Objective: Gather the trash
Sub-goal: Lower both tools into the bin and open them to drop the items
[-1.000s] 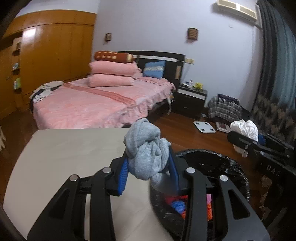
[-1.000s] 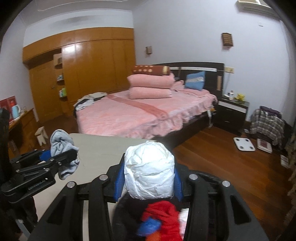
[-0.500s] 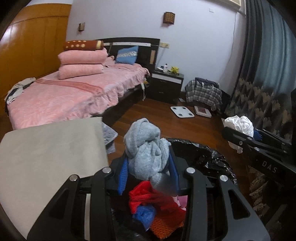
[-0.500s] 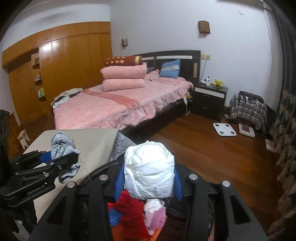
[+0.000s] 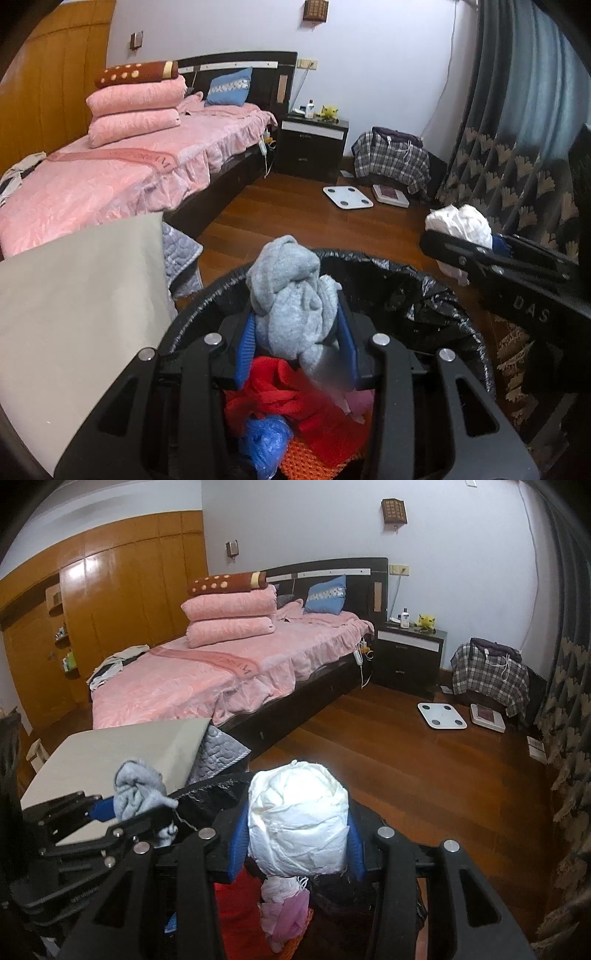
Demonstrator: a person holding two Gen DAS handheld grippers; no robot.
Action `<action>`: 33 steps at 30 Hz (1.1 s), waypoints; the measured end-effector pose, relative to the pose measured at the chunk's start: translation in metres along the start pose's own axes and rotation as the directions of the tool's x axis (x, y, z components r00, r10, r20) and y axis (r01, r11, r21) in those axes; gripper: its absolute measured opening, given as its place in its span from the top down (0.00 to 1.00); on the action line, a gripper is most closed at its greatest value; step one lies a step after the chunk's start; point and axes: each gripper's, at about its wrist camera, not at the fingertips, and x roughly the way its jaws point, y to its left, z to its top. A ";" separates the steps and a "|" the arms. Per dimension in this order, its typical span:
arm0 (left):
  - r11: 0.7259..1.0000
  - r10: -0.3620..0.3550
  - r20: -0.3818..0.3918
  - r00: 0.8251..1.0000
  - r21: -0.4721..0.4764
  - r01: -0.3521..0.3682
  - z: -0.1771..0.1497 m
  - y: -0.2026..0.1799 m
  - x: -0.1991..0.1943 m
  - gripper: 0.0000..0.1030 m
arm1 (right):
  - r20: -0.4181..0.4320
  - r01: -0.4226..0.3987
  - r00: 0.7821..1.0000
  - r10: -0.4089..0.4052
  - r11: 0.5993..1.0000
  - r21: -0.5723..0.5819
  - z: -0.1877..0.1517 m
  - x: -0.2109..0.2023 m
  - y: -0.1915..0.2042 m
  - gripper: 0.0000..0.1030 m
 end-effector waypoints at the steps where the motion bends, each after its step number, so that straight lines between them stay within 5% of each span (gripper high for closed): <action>1: 1.000 -0.004 -0.005 1.000 0.001 0.004 0.000 0.000 0.002 0.63 | -0.005 -0.005 1.000 0.005 1.000 0.007 -0.001 0.003 -0.001 0.57; 10: 0.999 -0.031 -0.023 0.999 0.020 0.032 0.000 -0.005 0.013 0.63 | -0.021 -0.010 1.000 0.010 1.000 0.009 0.000 0.017 -0.004 0.57; 13: 0.999 -0.039 -0.031 0.999 0.024 0.040 -0.001 -0.006 0.015 0.56 | -0.021 -0.012 1.000 0.013 1.000 0.016 0.001 0.017 -0.004 0.53; 15: 0.999 -0.044 -0.034 0.998 0.019 0.045 -0.003 -0.005 0.015 0.45 | -0.023 -0.018 1.000 0.019 0.999 0.029 -0.001 0.020 -0.007 0.44; 22: 0.999 -0.036 -0.026 0.999 -0.005 0.036 -0.007 0.007 0.007 0.33 | -0.003 -0.005 1.000 0.005 0.999 0.035 0.002 0.014 -0.010 0.28; 25: 1.000 -0.001 -0.009 1.000 -0.003 0.001 -0.007 0.011 -0.004 0.21 | 0.008 0.004 1.000 -0.005 0.999 0.032 0.002 0.004 -0.008 0.10; 33: 0.996 0.081 0.031 0.996 -0.048 -0.079 -0.007 0.032 -0.055 0.12 | 0.025 -0.009 1.000 0.008 0.999 0.035 0.002 -0.035 -0.003 0.06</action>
